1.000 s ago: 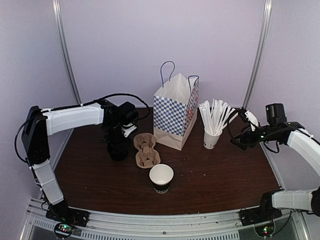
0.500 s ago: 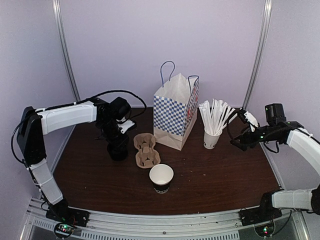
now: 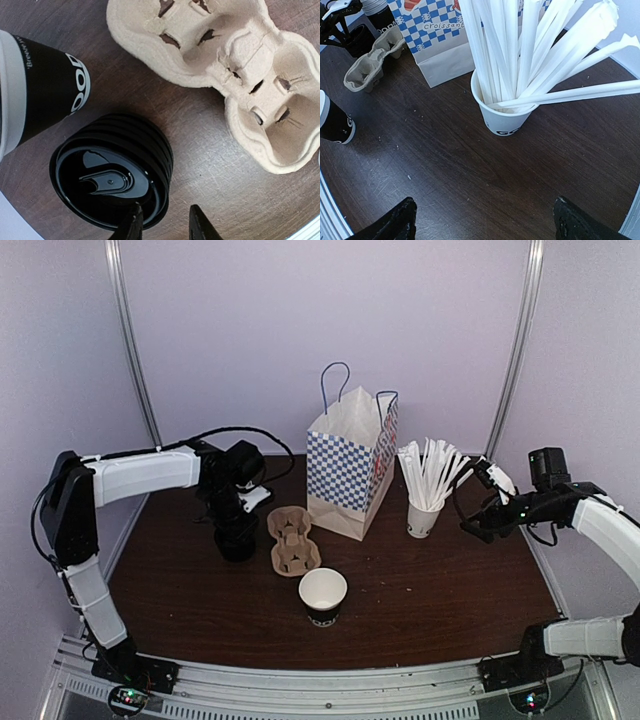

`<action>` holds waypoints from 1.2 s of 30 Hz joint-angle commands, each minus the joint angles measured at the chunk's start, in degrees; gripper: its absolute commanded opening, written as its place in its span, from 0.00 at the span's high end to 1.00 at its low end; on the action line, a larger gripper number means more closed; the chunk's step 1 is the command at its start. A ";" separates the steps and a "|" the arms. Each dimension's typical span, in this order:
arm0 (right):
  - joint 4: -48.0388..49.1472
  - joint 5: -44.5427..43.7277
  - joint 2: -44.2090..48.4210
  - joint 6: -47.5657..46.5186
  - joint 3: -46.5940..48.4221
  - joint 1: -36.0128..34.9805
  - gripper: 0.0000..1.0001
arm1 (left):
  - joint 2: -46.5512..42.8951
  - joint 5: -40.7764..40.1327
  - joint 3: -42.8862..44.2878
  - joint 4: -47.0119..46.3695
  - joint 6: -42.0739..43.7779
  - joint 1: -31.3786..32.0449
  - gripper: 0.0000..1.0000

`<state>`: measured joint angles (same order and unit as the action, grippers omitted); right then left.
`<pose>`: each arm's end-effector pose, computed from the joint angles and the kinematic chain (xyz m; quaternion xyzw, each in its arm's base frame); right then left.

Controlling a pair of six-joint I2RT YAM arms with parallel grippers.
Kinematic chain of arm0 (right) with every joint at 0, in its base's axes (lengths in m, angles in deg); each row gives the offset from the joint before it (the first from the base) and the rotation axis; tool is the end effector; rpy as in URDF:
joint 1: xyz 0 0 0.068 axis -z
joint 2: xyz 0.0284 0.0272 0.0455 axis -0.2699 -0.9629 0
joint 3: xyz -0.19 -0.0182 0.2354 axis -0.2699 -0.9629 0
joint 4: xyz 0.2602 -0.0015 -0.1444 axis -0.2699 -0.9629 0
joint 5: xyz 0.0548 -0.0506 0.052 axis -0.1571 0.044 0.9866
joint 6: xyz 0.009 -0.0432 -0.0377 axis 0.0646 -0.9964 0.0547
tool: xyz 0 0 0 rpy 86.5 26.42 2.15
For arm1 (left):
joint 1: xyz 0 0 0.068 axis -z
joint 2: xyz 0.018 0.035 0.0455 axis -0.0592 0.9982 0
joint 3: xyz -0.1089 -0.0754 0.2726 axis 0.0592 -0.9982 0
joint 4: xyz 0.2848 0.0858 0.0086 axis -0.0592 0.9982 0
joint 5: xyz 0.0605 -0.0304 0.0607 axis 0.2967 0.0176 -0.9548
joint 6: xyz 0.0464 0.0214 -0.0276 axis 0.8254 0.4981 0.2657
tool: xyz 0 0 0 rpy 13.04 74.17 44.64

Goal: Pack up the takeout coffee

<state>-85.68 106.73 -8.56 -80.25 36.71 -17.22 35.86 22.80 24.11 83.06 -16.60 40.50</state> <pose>0.2393 0.0310 0.2837 -0.3164 0.8366 0.2143 0.3926 0.3191 -0.2381 0.2374 0.2713 0.9558 -0.0080 0.1134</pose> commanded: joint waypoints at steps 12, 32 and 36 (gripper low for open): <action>-0.57 -0.65 0.67 -0.82 1.12 0.24 0.05 | 2.86 -1.71 0.12 0.25 0.17 -0.36 0.72; -0.92 -0.74 0.84 -0.65 1.47 0.30 0.05 | 0.39 -1.63 0.83 1.54 -0.56 -0.28 0.90; -0.92 -0.74 0.82 -0.63 1.47 0.33 0.05 | -2.62 -1.84 1.31 1.62 -0.44 -0.36 0.91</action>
<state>-86.23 106.53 -8.54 -80.44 36.71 -17.18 38.20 20.66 24.13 84.63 -16.73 40.50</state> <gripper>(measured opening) 0.949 0.097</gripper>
